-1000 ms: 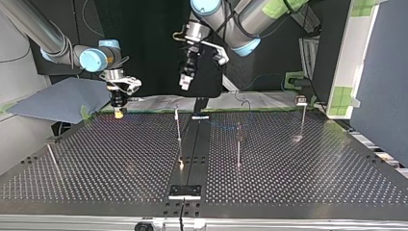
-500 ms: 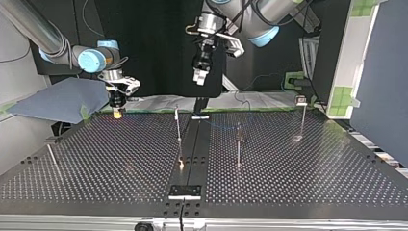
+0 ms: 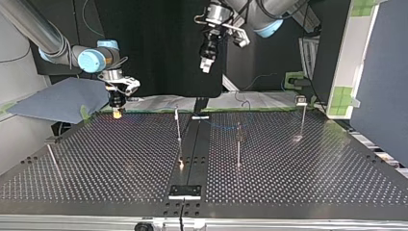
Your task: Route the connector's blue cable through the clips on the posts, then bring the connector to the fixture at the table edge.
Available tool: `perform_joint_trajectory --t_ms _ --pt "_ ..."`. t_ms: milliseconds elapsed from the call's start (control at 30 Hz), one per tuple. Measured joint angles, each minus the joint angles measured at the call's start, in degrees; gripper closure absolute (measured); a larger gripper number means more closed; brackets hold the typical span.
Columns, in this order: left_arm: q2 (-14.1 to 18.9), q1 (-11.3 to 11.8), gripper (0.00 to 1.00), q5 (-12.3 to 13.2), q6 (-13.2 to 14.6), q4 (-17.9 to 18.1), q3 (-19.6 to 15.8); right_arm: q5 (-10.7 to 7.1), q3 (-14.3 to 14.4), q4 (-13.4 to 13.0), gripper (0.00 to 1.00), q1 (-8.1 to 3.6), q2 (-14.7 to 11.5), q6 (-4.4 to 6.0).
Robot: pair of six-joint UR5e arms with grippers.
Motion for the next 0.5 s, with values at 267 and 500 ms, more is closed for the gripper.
perform_joint_trajectory --t_ms 267,500 --pt "-0.08 0.17 0.0 -0.93 -0.34 1.74 -4.21 0.05 -0.07 0.05 1.0 -0.06 0.0 -0.08" --pt "-0.1 0.78 0.0 -4.18 -0.02 4.59 -7.69 0.1 -0.83 1.92 1.0 -0.45 -0.08 -0.2"
